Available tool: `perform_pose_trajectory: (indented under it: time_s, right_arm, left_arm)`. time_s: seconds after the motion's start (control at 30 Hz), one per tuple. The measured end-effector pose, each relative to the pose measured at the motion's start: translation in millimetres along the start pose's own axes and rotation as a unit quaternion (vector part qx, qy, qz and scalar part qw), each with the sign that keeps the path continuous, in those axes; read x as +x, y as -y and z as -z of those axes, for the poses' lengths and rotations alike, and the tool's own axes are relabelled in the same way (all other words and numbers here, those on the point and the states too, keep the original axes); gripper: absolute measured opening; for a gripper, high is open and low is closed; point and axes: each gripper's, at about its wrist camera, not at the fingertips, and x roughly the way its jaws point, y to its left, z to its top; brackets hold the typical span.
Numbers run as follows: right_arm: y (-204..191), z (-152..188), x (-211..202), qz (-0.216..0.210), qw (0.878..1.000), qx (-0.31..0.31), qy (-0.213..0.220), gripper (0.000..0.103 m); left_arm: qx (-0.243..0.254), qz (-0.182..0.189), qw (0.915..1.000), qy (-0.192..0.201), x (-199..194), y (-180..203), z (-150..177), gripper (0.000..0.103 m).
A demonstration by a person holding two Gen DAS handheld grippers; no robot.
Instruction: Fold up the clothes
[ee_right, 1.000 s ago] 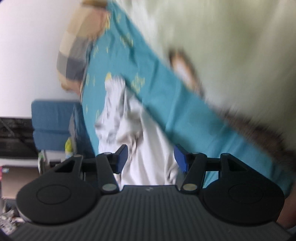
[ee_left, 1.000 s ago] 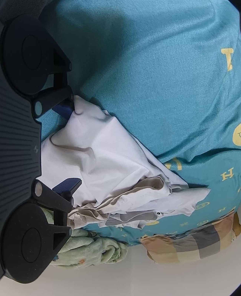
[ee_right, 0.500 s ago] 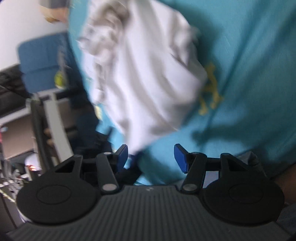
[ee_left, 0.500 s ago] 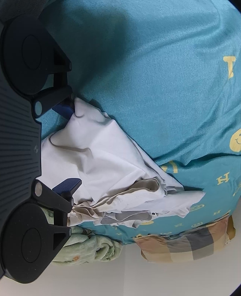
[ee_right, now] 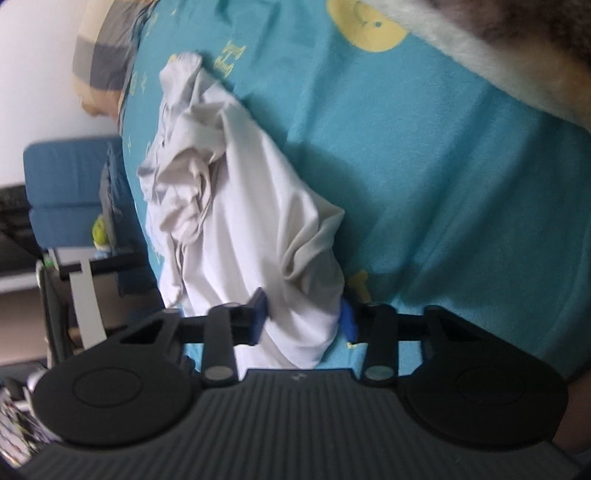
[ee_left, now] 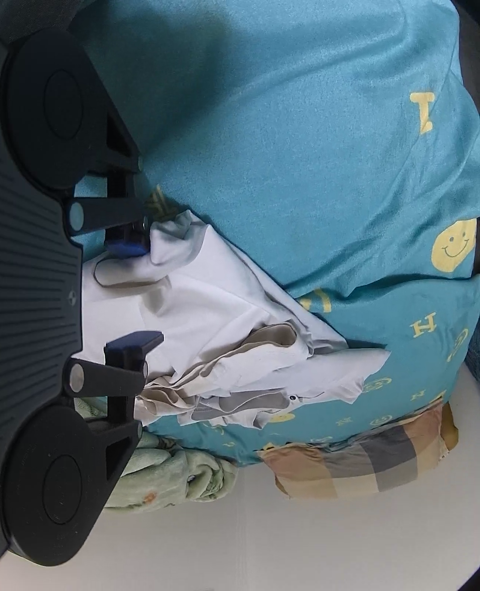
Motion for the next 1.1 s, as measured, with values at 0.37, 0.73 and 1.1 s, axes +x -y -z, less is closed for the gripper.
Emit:
perform_pose_trajectory:
  time_s: [0.37,0.73,1.1]
  right_arm:
    - [-25.1,10.2,-48.5,-0.079,0.994,-0.028,0.066,0.011]
    - [-38.4,63.1,-133.3,-0.138,0.983,-0.072,0.092,0.01]
    - [-5.0,104.5,-194.5,-0.155,0.975,-0.064,0.143,0.005]
  left_arm:
    - [-0.015,0.092,0.9949,0.037,-42.8,7.4,-1.2,0.004]
    - [-0.013,0.157,0.9865,0.047,-148.1,3.5,35.8,0.003]
    - [-0.017,0.14,0.9885,0.054,-203.1,-23.9,87.9,0.004]
